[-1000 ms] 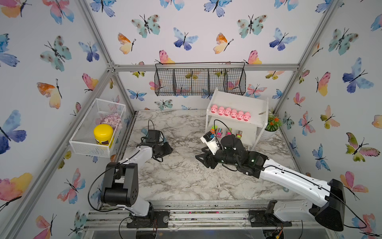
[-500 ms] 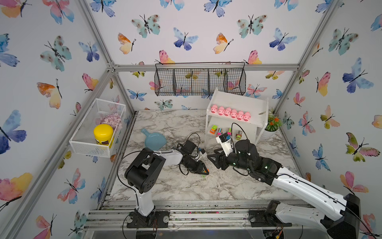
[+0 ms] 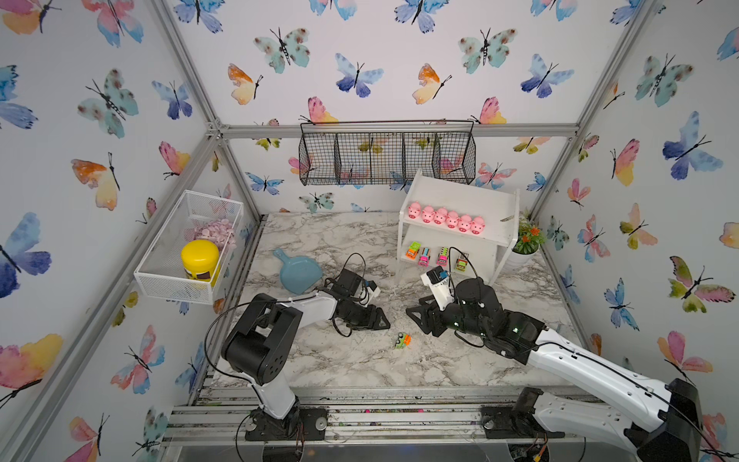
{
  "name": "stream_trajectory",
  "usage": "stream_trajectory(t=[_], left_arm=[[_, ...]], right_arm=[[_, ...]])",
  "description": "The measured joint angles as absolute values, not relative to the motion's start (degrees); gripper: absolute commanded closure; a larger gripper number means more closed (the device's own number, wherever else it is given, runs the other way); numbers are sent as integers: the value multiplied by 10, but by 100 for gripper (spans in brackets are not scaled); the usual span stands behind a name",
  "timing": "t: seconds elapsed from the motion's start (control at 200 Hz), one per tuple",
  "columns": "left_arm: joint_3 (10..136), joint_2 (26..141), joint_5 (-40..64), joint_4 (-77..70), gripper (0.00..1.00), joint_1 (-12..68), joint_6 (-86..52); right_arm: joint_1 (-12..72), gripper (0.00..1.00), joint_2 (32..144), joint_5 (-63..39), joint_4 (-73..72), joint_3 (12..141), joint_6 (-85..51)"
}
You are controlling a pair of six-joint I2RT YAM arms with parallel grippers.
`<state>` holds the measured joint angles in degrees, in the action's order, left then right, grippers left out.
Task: Organize plastic toys on shelves
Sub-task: Move the plastic toy to the center of the board, then pick up the plastic toy at the center of the board.
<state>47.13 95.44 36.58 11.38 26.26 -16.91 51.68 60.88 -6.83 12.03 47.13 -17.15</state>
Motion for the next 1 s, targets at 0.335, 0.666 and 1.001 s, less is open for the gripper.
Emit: stream_trajectory(t=[0.335, 0.666, 1.001], left_arm=[[397, 696, 222, 39, 32, 201, -166], [296, 536, 24, -2, 30, 202, -134], [287, 448, -70, 4, 29, 202, -124]], right_arm=[[517, 21, 692, -191, 161, 419, 172], [517, 15, 825, -155, 158, 420, 446], [513, 28, 909, -107, 117, 444, 497]])
